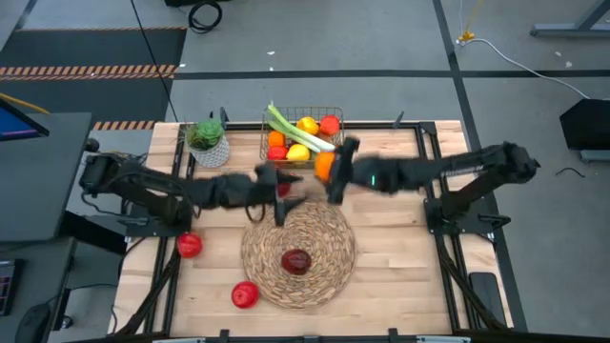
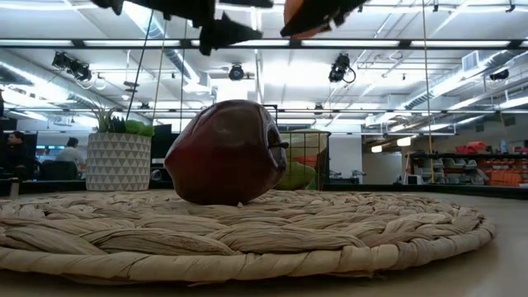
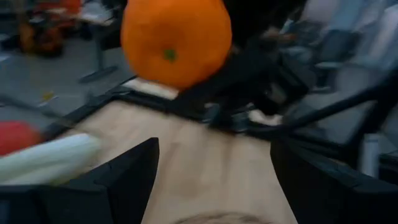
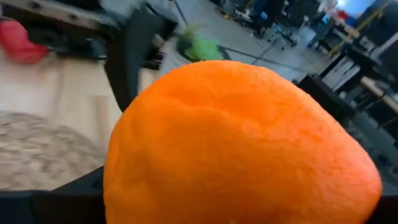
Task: Build produce basket
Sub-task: Put the orange into the wire basket, then put the apple into the wire basket
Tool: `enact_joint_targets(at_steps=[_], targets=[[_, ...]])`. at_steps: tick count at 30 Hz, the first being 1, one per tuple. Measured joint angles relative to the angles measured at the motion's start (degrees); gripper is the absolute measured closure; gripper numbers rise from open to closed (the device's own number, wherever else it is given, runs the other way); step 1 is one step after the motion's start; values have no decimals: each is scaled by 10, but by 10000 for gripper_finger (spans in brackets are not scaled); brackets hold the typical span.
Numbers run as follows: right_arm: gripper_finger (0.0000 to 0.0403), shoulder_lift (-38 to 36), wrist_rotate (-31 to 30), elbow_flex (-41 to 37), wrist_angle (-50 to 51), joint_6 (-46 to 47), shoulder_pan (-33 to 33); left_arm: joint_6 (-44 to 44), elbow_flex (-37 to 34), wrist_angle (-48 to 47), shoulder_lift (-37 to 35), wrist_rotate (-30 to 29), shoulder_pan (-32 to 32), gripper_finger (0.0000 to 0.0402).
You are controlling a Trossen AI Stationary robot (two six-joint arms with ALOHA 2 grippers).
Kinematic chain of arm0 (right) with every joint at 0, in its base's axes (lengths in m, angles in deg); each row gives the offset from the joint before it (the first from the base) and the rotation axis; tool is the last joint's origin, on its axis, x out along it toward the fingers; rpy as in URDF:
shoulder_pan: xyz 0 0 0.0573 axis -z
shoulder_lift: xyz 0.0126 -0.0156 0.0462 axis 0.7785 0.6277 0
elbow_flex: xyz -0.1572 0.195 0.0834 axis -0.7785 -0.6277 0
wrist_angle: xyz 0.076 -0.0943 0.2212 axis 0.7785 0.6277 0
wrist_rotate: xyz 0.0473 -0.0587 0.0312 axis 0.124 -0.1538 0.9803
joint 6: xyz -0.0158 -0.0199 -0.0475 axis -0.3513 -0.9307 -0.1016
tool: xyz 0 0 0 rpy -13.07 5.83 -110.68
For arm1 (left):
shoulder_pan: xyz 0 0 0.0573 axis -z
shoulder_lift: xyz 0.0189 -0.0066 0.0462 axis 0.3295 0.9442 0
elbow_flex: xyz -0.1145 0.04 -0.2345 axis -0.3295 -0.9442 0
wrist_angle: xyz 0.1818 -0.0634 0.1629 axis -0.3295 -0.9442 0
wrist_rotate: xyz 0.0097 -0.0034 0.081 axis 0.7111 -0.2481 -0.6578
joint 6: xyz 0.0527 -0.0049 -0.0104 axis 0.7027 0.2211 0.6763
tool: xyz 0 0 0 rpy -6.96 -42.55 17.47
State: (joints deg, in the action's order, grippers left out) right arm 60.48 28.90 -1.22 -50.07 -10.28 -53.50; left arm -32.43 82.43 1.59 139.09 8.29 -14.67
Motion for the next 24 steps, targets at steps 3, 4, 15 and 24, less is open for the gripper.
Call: enact_joint_targets(at_steps=[3, 4, 15, 24], targets=[[78, -11, 103, 0, -1, 1, 99, -5, 23, -95, -29, 20, -62, 88], [78, -11, 141, 0, -1, 6, 130, -5, 27, -125, -37, 27, -83, 88], [65, 108, 355, 0, -69, 36, 334, 35, 36, -199, -43, 181, -228, 88], [6, 181, 374, 0, -126, 42, 374, 40, 37, -197, -38, 187, -243, 88]])
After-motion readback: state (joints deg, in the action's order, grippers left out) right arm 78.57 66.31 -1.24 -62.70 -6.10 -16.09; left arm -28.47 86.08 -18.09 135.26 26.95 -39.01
